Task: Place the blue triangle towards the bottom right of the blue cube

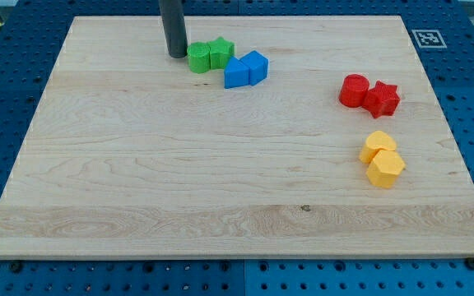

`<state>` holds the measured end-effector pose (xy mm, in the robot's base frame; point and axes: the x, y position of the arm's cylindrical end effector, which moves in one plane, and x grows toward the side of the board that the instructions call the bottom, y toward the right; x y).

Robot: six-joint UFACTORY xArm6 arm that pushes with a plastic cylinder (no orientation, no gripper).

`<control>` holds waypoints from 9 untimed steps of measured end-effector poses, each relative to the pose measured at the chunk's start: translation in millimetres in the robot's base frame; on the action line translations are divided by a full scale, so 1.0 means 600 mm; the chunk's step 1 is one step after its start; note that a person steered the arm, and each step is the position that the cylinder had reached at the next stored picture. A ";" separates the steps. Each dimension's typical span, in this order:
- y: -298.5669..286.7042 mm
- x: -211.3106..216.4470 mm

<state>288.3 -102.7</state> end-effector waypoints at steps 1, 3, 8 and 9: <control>0.002 0.000; -0.055 0.051; 0.107 0.084; 0.144 0.111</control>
<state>354.7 -16.4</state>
